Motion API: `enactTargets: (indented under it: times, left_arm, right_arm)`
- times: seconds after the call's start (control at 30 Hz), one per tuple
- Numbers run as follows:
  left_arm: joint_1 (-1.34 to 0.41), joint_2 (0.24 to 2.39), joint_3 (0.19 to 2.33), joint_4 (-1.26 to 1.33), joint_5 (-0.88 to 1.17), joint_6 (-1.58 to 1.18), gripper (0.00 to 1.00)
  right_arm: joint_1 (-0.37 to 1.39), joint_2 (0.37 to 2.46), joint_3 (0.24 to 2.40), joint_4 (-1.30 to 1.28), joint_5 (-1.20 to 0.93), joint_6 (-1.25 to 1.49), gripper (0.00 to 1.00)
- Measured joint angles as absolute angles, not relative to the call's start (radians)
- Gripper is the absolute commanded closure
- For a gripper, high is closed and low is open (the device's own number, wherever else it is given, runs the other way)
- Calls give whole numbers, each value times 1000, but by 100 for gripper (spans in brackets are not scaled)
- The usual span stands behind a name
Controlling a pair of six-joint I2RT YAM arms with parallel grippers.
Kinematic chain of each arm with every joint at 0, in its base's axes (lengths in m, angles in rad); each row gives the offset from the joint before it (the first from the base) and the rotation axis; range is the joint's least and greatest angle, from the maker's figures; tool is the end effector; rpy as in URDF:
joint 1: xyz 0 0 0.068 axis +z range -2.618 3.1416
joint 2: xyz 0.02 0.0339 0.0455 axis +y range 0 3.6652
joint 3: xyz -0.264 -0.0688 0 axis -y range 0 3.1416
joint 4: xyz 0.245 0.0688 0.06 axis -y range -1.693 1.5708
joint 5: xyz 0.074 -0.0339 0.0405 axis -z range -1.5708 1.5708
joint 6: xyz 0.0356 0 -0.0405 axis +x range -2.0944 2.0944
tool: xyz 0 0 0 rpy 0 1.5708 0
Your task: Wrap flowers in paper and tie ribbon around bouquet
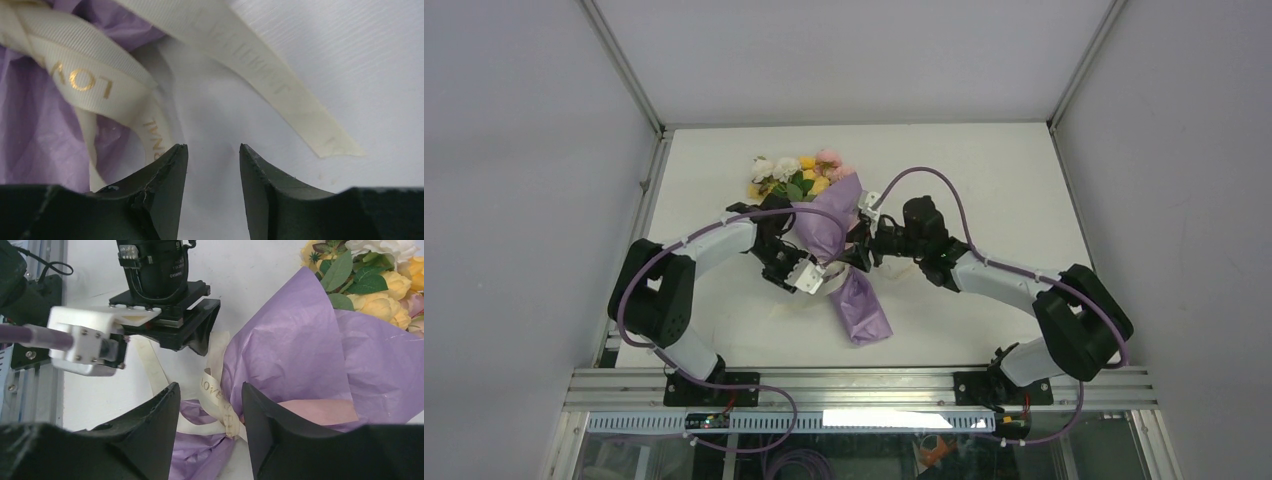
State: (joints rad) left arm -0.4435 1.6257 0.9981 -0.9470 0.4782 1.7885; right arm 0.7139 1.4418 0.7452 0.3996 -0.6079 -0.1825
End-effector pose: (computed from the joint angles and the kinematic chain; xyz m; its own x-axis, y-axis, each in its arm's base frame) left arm 0.2347 -0.1296 0.1762 0.5655 0.6911 -0.4501 0.8000 -0.5923 0.0957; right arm 0.2219 0.2191 0.2339 -0.0451 -0.2361 -0.9707 -0.9746 0.2237 -0.0092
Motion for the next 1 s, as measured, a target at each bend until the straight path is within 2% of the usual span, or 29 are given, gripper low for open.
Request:
enactTargets:
  times: [0.2,0.43,0.57,0.67,0.87,1.0]
  left_arm:
    - [-396,1638,1002,-773,419,1646,55]
    - [-373,1644,1006,-580,378,1464,57]
    - [-373,1644,1006,-570,377,1435,48]
    - [-372,1644,1031,-658,402,1432,44]
    - [-358,1639,1185,-996,540,1491,31]
    - [-353,1631,1187,-1068,617,1472,31]
  right_arm:
    - [714,1462,749,434,-557,-91,50]
    - [714,1596,847,387,-514,1,52]
    - [714,1636,876,373,-522,17,52]
    - [714,1649,885,363,-532,18,52]
    - [715,1649,890,345,-537,17,52]
    - [715,1649,888,358,-535,28,51]
